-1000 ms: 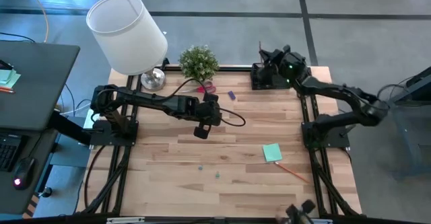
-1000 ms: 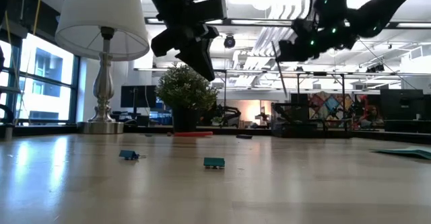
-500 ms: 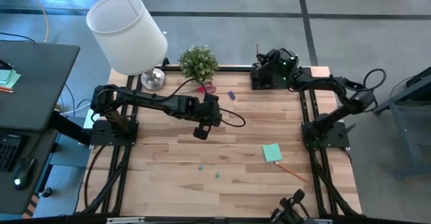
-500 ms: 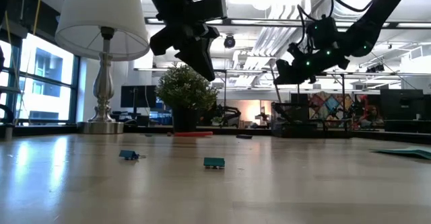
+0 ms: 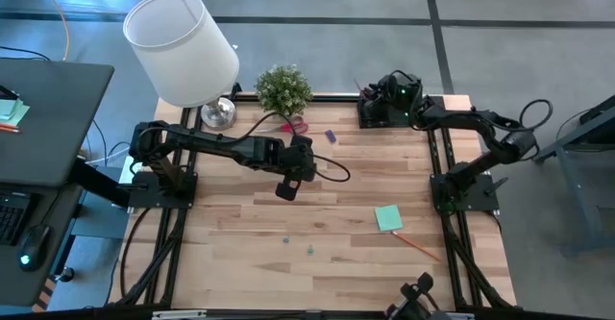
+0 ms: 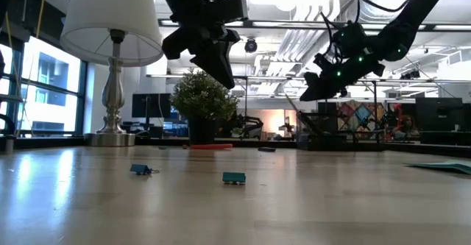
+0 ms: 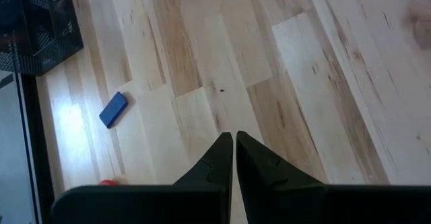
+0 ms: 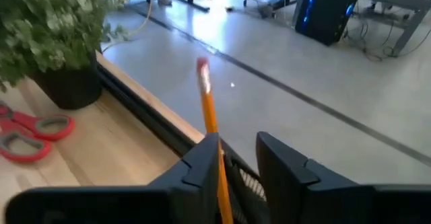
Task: Pick and place office supplies into organizer
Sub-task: Put the orange pencil in the black desk organizer
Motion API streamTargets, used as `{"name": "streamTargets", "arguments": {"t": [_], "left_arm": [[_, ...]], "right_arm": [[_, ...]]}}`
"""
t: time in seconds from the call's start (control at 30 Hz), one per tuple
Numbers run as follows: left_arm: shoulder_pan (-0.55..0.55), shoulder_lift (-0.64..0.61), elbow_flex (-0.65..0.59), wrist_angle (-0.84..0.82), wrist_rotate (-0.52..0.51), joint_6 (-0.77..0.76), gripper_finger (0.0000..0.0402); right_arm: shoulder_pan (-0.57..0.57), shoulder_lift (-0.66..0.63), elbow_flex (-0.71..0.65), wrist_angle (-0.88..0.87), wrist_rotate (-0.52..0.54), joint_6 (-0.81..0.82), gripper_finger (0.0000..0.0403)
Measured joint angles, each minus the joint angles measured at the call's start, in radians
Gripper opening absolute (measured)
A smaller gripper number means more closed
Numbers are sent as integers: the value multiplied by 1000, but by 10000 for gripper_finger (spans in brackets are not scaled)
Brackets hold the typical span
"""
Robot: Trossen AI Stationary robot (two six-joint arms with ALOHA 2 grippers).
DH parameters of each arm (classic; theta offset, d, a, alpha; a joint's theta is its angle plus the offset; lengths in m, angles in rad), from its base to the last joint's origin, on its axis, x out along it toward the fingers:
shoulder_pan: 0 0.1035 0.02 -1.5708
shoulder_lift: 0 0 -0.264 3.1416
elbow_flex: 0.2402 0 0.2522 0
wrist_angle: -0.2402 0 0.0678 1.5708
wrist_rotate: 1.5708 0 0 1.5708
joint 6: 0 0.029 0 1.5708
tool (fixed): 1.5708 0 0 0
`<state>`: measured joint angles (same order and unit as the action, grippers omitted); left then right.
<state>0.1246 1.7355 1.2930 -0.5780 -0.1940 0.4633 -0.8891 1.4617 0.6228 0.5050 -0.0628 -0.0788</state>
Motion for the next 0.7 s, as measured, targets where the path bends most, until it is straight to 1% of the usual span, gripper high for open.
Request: {"name": "streamTargets", "arguments": {"t": [0.1,0.17,0.27,0.37,0.43,0.6,0.7], "left_arm": [[0,0,0,-1,0,-8,8],[0,0,0,-1,0,-16,8],[0,0,0,-1,-1,-27,8],[0,0,0,0,-7,-37,8],[1,0,0,0,-8,-49,8],[1,0,0,10,0,-126,8],[1,0,0,16,35,-163,8]], "right_arm": [[12,-80,4,-37,1,-14,128],[34,-147,27,-144,15,-20,141],[90,-238,88,-364,63,-15,150],[155,-303,136,-573,71,16,151],[201,-342,153,-677,67,45,148],[337,-407,148,-862,51,128,137],[417,-417,147,-964,12,167,134]]}}
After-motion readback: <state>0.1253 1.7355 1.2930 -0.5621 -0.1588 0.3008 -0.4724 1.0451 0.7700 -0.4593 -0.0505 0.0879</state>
